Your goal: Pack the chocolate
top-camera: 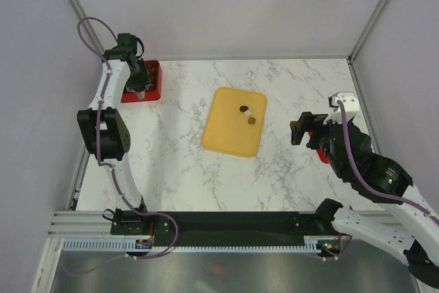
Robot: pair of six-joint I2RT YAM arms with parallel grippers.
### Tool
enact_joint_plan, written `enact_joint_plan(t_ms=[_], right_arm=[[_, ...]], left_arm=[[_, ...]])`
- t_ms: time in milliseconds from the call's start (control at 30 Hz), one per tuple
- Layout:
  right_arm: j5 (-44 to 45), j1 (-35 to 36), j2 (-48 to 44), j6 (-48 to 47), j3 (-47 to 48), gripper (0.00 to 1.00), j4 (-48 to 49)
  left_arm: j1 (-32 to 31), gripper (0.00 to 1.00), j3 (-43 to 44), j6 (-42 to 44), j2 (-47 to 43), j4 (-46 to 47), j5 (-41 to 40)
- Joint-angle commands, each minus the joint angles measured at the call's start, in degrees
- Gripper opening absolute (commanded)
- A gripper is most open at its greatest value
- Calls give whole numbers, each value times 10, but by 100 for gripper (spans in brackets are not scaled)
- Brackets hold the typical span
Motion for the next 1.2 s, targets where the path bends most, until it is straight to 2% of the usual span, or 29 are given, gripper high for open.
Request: enact_joint_plan(t_ms=[0, 67, 367, 400, 567, 700, 900, 1167], right_arm=[[0, 0, -6, 1, 23, 96, 9], [-3, 0, -7, 4, 23, 96, 9], [-16, -1, -6, 9, 20, 96, 7], [-16, 0, -7, 9, 20, 96, 7], [-14, 0, -10, 12, 17, 96, 1], [-17, 0, -10, 13, 16, 96, 1], [-14, 1, -8, 12, 15, 96, 1], [-12, 0, -6, 12, 15, 96, 1]], left_arm=[[-4, 49, 10, 22, -53, 16, 20], [-14, 49, -5, 7, -83, 19, 33], [-241, 49, -91, 1, -173, 74, -19], [-275, 49, -91, 1, -175, 78, -18], [-356, 50, -96, 3, -157, 98, 6], [-423, 50, -99, -7, -123, 100, -8], [-484, 50, -123, -33, -96, 101, -23], [-514, 51, -134, -39, -73, 103, -24]])
